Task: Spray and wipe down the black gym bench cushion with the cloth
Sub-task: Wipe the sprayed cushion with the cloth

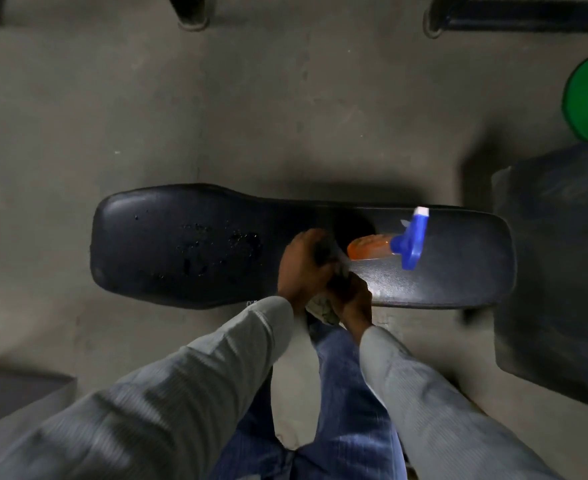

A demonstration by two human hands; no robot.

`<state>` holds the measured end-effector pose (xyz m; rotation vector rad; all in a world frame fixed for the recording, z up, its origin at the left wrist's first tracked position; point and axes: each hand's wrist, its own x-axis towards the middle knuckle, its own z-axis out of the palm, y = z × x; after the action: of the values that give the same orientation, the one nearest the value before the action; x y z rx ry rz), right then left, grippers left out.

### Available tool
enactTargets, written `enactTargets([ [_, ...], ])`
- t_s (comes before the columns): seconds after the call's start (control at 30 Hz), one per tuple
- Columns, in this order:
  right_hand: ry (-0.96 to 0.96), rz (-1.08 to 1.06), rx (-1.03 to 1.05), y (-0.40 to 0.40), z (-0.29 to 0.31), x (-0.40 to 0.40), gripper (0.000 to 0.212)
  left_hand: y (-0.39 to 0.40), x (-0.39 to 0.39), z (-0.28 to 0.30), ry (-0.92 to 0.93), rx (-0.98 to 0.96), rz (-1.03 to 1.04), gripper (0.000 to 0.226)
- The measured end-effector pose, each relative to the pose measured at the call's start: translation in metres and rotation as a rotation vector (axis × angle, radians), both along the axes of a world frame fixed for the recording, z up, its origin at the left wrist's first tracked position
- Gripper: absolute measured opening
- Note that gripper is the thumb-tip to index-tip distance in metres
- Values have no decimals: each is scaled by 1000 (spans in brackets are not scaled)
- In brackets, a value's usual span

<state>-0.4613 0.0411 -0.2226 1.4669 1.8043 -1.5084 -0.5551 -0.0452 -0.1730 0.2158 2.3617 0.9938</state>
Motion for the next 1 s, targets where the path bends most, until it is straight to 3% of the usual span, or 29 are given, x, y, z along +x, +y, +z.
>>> enactTargets([
  [0.2,-13,281,54,-10,-7,-28,50,-53,16,-17,-16,-93,195,46],
  [0.33,55,266,-39,-22,-13,-43,47,-65,26,-30,-29,-52,370,21],
  [0.5,120,187,-208,-49,-20,-61,43,-91,30,-44,-156,37,744,24],
  [0.67,324,480,55,-62,-13,-55,48,-116,35,-53,-133,91,841,12],
  [0.87,617,908,597,-74,-31,-67,55,-127,39,-67,-93,155,833,17],
  [1.0,754,1301,745,-81,-72,-56,56,-139,41,-91,66,69,823,18],
])
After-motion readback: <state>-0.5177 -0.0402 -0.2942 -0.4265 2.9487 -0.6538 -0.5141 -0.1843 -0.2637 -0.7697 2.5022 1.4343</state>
